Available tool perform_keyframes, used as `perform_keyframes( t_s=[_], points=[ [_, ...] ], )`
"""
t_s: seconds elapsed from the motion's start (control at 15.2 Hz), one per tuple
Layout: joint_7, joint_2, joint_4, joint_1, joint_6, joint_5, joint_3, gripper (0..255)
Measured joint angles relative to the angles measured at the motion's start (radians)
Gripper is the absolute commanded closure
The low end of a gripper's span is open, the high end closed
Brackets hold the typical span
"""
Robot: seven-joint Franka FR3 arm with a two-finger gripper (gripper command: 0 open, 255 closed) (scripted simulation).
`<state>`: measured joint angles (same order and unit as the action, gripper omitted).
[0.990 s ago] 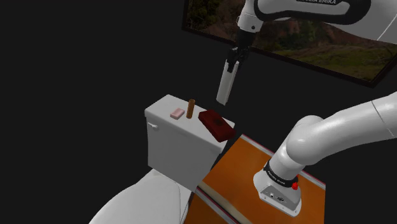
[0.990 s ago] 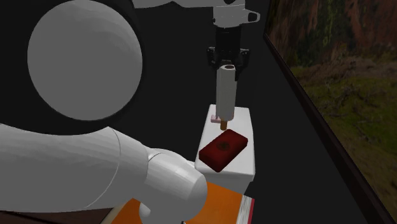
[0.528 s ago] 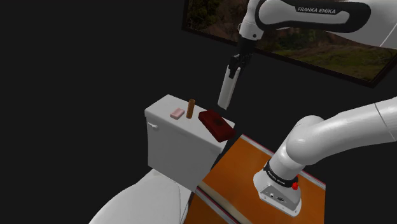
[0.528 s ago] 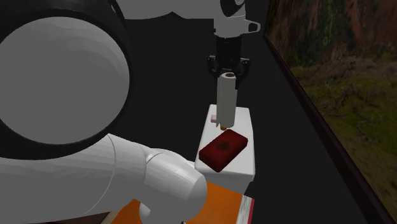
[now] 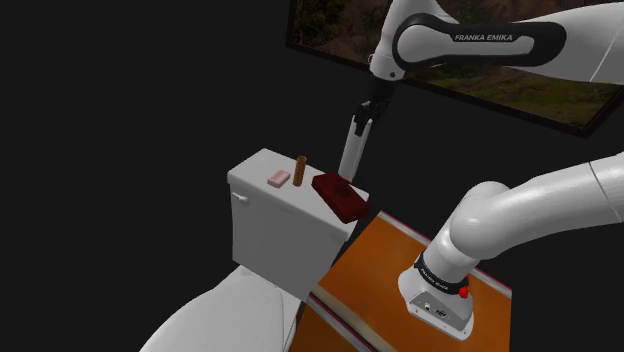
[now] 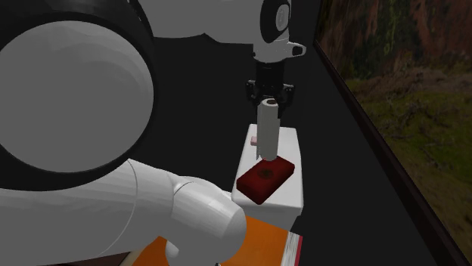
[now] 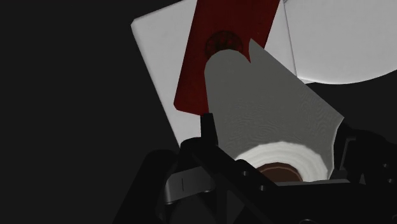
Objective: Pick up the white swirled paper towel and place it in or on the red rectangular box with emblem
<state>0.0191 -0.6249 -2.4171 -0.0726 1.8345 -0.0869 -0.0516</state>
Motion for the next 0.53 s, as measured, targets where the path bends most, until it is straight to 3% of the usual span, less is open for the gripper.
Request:
perform_keyframes(
  t_s=[0.53],
  points=[
    [-0.004,0.006,-0.101,-0.002,0.108,-0.006,-0.005,255]
  ],
)
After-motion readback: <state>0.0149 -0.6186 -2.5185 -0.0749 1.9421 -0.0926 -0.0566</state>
